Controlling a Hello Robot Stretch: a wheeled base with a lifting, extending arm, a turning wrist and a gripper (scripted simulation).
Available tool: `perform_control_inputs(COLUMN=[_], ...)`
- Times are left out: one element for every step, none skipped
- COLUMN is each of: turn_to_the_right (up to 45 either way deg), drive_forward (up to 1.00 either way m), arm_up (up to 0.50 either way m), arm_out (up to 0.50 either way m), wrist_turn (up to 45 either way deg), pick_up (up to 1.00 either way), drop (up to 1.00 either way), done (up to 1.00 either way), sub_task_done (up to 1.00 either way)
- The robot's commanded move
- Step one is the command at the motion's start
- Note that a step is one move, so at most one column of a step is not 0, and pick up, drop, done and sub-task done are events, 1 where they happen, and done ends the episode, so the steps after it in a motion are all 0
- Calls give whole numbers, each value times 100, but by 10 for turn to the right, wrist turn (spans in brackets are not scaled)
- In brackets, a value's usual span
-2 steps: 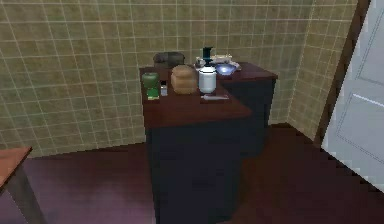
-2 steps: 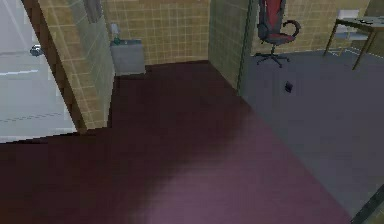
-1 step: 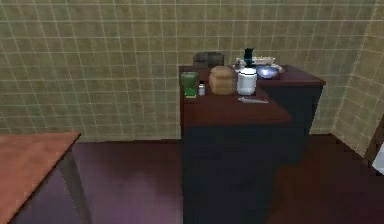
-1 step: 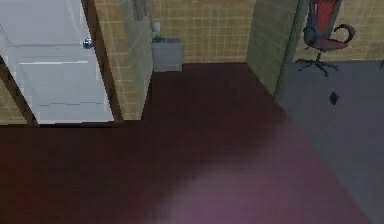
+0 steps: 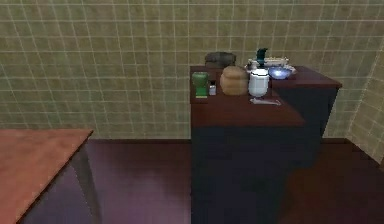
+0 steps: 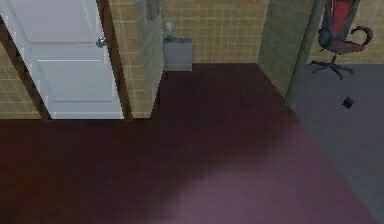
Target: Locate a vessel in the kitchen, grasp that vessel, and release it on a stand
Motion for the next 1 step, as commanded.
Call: perform_control_inputs(turn_to_the_right=[0], drive_forward=[30], arm_up=[0], arm_out=[0], wrist_turn=[0], pick_up=[0], drop=[0], done=[0], sub_task_done=[0])
